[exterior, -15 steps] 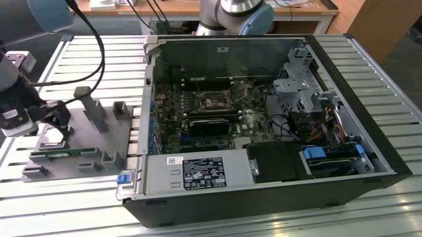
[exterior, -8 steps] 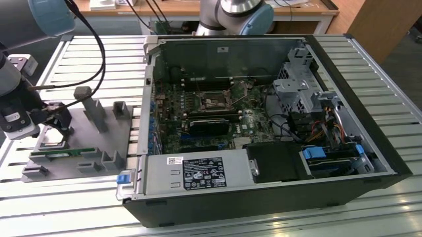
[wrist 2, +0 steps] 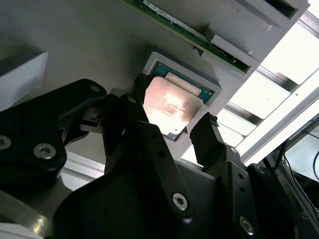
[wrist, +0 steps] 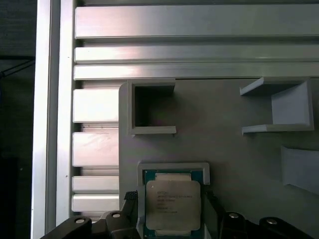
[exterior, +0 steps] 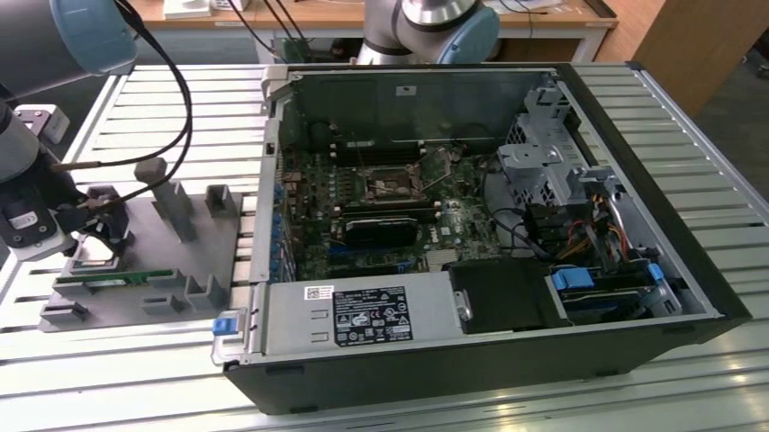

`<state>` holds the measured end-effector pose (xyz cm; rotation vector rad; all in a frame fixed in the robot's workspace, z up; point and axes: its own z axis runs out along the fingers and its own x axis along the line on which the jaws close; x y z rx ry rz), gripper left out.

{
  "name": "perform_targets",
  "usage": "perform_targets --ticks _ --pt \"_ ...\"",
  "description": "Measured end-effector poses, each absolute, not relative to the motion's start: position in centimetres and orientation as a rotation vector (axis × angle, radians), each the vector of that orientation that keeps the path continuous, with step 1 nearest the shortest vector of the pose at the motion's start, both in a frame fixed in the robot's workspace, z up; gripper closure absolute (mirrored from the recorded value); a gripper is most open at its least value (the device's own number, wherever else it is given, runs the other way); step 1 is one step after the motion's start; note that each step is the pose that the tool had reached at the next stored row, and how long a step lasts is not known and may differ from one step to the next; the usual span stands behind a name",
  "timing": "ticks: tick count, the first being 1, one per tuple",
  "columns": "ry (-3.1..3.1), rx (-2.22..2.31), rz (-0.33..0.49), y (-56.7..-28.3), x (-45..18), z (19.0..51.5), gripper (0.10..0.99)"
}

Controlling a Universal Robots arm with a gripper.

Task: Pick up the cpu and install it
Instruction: 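Pick up the cpu and move it towards the insertion slot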

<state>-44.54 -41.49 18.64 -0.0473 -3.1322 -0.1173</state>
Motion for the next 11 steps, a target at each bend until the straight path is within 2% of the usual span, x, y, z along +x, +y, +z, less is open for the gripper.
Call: perform_targets --ticks 5,6,11 --pt "-3.132 -0.047 -0.119 -41.50 -44.52 18.62 0.467" --pt "-3.132 -0.047 -0.119 -41.50 -44.52 18.61 0.537" --pt "-3.132 -0.047 -0.120 -41.50 -44.49 18.60 0.537"
